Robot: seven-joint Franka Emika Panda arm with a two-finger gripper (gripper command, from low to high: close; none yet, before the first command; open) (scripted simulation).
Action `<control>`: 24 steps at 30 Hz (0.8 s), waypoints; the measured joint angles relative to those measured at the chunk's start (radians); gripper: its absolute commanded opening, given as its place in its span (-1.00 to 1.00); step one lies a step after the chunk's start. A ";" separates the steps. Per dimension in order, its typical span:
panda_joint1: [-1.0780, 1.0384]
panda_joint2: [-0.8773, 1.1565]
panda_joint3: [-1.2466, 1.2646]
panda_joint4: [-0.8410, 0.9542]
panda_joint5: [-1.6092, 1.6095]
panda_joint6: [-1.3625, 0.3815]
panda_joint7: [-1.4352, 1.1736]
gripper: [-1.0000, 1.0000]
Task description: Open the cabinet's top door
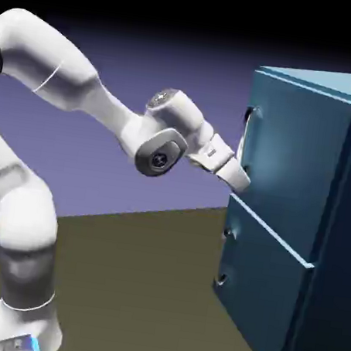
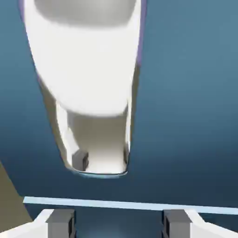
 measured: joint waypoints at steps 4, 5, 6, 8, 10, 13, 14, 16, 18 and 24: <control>0.137 0.145 -0.134 -0.001 0.163 -0.040 -0.080 0.00; 0.172 0.181 -0.167 -0.001 0.204 -0.050 -0.100 0.00; 0.206 0.217 -0.200 -0.001 0.244 -0.060 -0.120 0.00; 0.275 0.290 -0.267 -0.001 0.326 -0.080 -0.159 0.00; 0.343 0.362 -0.334 -0.002 0.407 -0.100 -0.199 0.00; 0.447 0.471 -0.435 -0.002 0.529 -0.130 -0.259 0.00; 0.481 0.507 -0.468 -0.002 0.570 -0.140 -0.279 0.00; 0.549 0.580 -0.535 -0.003 0.651 -0.160 -0.319 0.00; 0.618 0.652 -0.601 -0.003 0.733 -0.180 -0.359 0.00; 0.824 0.870 -0.802 -0.004 0.977 -0.240 -0.478 0.00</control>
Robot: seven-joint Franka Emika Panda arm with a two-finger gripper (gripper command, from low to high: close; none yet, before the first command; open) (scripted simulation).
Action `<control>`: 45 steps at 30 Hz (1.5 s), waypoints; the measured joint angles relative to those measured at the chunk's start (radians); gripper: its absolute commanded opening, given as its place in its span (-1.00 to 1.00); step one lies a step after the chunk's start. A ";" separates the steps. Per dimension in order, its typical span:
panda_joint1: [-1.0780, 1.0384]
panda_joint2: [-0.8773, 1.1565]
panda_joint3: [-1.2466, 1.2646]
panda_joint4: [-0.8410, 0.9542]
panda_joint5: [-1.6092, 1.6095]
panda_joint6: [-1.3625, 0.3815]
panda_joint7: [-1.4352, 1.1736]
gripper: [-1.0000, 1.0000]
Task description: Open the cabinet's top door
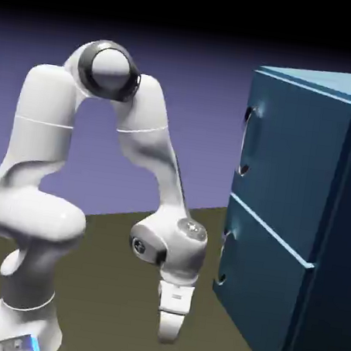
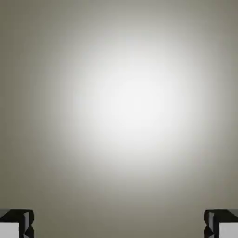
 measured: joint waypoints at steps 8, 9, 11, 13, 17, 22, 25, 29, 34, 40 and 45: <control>0.275 0.290 -0.267 -0.001 0.326 -0.080 -0.159 0.00; 0.309 0.326 -0.301 -0.002 0.366 -0.090 -0.179 0.00; 0.378 0.399 -0.368 -0.002 0.448 -0.110 -0.219 0.00; 0.446 0.471 -0.434 -0.002 0.529 -0.130 -0.259 0.00; 0.584 0.616 -0.568 -0.003 0.692 -0.170 -0.339 0.00; 0.755 0.797 -0.735 -0.004 0.896 -0.220 -0.438 0.00; 0.858 0.906 -0.835 -0.004 1.018 -0.250 -0.498 0.00; 0.996 1.051 -0.969 -0.005 1.181 -0.290 -0.578 0.00; 1.168 1.233 -1.136 -0.006 1.385 -0.340 -0.677 0.00; 1.029 1.199 -1.098 0.104 1.464 -0.374 -0.706 0.00; 1.040 1.194 -1.131 0.057 1.471 -0.467 -0.747 -1.00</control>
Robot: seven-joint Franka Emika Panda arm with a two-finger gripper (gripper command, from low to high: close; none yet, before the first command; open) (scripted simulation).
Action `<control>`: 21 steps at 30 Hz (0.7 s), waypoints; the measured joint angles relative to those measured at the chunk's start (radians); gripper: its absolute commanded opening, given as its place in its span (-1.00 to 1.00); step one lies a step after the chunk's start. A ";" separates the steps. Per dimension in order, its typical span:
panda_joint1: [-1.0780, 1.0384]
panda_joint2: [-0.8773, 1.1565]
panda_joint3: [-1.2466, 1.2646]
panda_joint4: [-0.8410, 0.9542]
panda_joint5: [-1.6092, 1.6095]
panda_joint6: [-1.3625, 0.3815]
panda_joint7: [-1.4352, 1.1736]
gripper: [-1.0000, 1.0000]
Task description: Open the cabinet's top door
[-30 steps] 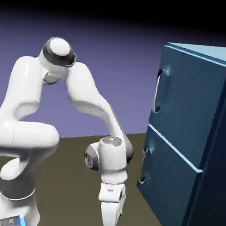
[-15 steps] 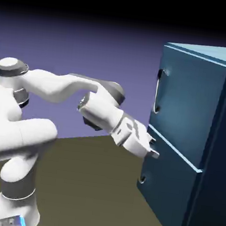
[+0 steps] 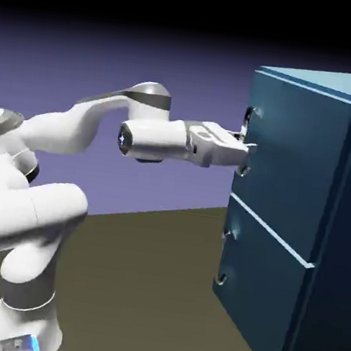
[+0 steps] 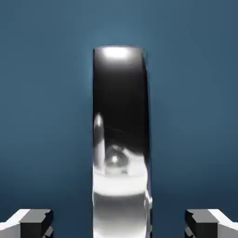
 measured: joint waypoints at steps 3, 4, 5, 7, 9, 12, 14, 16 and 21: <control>0.040 -0.001 -0.070 -0.089 -0.029 -0.131 -0.049 -1.00; 0.049 -0.002 -0.096 -0.116 -0.043 -0.174 -0.064 -1.00; 0.056 -0.004 -0.123 -0.141 -0.059 -0.218 -0.078 -1.00; 0.062 -0.008 -0.179 -0.185 -0.096 -0.305 -0.106 -1.00; 0.057 -0.016 -0.238 -0.222 -0.139 -0.392 -0.134 -1.00; 0.033 -0.035 -0.331 -0.264 -0.213 -0.522 -0.175 -1.00; 0.006 -0.054 -0.394 -0.282 -0.268 -0.609 -0.205 -1.00; -0.028 -0.081 -0.457 -0.294 -0.327 -0.696 -0.237 -1.00; -0.134 -0.189 -0.606 -0.292 -0.497 -0.913 -0.337 -1.00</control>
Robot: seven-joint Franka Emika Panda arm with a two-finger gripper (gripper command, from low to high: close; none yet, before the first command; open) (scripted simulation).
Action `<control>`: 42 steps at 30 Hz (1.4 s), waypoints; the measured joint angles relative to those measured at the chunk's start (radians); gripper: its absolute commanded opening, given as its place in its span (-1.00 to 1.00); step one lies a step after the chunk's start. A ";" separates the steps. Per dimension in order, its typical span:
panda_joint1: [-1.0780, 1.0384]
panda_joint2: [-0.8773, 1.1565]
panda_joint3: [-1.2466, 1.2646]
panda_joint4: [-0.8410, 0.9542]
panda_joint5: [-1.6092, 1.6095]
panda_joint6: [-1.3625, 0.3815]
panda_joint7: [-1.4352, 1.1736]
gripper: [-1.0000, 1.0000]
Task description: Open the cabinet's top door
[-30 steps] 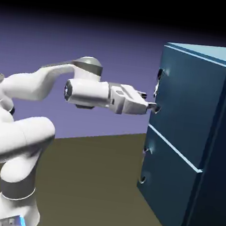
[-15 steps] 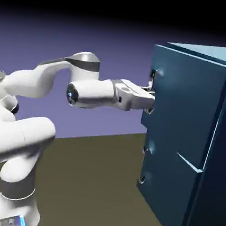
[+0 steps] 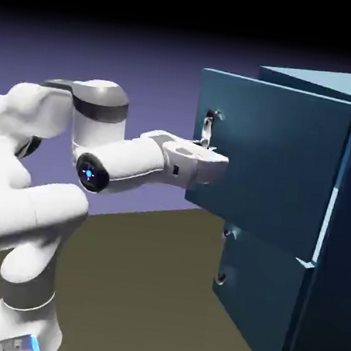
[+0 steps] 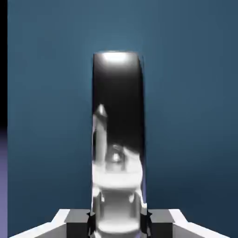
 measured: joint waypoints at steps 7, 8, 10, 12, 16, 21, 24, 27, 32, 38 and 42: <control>-0.151 -0.244 -0.152 0.082 -0.273 -0.267 -0.187 -1.00; -0.167 -0.280 -0.166 0.098 -0.309 -0.295 -0.214 -1.00; -0.195 -0.352 -0.187 0.133 -0.380 -0.344 -0.266 -1.00; -0.218 -0.425 -0.205 0.172 -0.448 -0.386 -0.317 -1.00; -0.252 -0.570 -0.228 0.259 -0.579 -0.454 -0.413 -1.00; -0.274 -0.751 -0.246 0.385 -0.733 -0.518 -0.520 -1.00; -0.278 -0.860 -0.251 0.470 -0.821 -0.550 -0.574 -1.00; -0.277 -0.969 -0.253 0.564 -0.904 -0.582 -0.621 -1.00; -0.267 -1.150 -0.249 0.737 -1.033 -0.637 -0.682 -1.00; -0.246 -1.350 -0.232 0.954 -1.160 -0.708 -0.722 -1.00; -0.231 -1.472 -0.215 1.099 -1.228 -0.759 -0.732 -1.00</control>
